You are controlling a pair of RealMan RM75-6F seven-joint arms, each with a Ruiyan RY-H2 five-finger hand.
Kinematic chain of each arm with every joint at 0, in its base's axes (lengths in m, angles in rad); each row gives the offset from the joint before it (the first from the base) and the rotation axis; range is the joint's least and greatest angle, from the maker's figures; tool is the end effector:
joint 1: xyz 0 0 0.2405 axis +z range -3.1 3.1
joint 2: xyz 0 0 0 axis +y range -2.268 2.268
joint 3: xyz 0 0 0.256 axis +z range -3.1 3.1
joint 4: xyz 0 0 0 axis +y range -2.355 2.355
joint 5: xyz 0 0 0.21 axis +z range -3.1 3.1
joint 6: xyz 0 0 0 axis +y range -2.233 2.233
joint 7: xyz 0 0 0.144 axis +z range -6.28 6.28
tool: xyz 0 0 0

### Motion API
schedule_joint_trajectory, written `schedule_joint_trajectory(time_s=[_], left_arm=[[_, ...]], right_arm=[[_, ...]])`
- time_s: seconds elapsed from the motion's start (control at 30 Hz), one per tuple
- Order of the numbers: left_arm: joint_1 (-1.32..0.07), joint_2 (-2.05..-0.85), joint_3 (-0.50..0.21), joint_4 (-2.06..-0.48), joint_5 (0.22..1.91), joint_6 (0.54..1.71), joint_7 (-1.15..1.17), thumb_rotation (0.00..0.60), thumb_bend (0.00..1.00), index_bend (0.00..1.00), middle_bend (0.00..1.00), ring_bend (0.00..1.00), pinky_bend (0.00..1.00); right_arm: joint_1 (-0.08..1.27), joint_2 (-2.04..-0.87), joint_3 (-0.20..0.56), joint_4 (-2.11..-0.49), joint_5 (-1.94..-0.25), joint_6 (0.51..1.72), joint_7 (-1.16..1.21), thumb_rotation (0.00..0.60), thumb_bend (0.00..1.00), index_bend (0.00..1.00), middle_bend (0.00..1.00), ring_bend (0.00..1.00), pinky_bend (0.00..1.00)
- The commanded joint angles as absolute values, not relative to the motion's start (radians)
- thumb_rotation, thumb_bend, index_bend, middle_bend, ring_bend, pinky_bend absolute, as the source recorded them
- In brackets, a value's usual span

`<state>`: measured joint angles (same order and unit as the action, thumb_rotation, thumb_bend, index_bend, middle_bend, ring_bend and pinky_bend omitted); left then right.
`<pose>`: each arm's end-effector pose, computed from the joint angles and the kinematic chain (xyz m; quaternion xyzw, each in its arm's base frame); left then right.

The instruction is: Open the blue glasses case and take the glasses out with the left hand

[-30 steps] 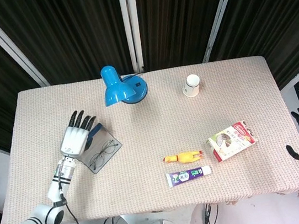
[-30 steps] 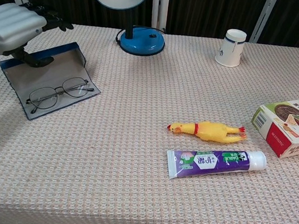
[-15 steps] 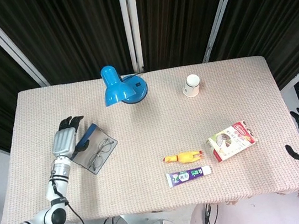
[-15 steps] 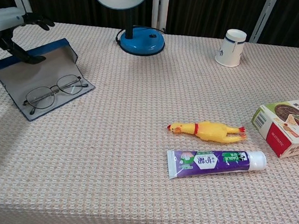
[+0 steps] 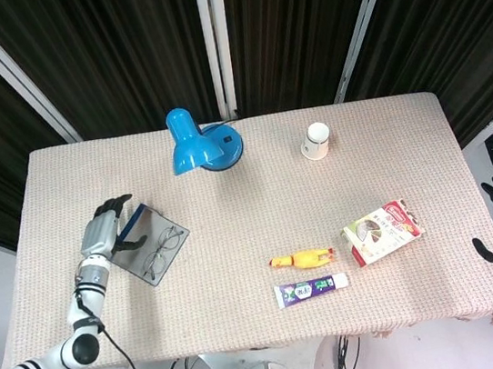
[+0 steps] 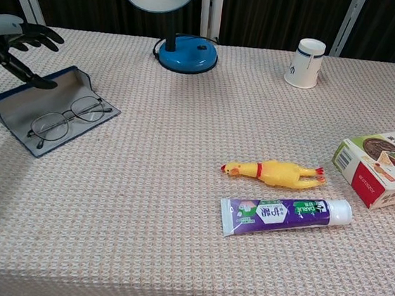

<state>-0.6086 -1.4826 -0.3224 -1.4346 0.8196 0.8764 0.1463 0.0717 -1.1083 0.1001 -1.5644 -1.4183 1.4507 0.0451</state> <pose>-0.2256 0.3624 0.0256 -0.5602 -0.5803 -0.3727 0.4588 -0.3318 -0.1875 0.1755 0.5608 -0.4008 0.3767 0.6188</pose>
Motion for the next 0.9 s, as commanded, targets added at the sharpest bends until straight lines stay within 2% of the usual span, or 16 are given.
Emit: schedule_joint_trajectory(time_s=[0.03, 0.27, 0.5, 0.7, 0.9], left_arm=[[-0.611, -1.483, -0.32, -1.436, 0.822, 0.879, 0.132, 0.6, 0.2, 0.11, 0.09, 0.0, 0.04], [-0.594, -1.437, -0.307, -1.561, 0.881, 0.959, 0.141, 0.6, 0.2, 0.11, 0.1, 0.0, 0.04], [-0.561, -1.423, -0.205, -1.722, 0.905, 1.129, 0.354, 0.6, 0.2, 0.12, 0.17, 0.0, 0.06], [-0.539, -1.479, -0.143, -1.729, 0.965, 1.247, 0.471, 0.6, 0.2, 0.22, 0.17, 0.02, 0.08], [-0.527, -1.505, -0.109, -1.747, 0.972, 1.304, 0.585, 0.6, 0.21, 0.23, 0.19, 0.04, 0.08]], right_arm=[[0.072, -1.109, 0.101, -1.559, -1.417, 1.45, 0.05, 0.6, 0.22, 0.0, 0.0, 0.0, 0.0], [0.071, -1.106, 0.103, -1.563, -1.419, 1.454, 0.049, 0.6, 0.22, 0.0, 0.0, 0.0, 0.0], [0.076, -1.117, 0.098, -1.55, -1.427, 1.446, 0.061, 0.6, 0.22, 0.0, 0.0, 0.0, 0.0], [0.072, -1.113, 0.095, -1.549, -1.435, 1.453, 0.068, 0.6, 0.22, 0.0, 0.0, 0.0, 0.0], [0.062, -1.101, 0.099, -1.553, -1.437, 1.475, 0.076, 0.6, 0.22, 0.0, 0.0, 0.0, 0.0]])
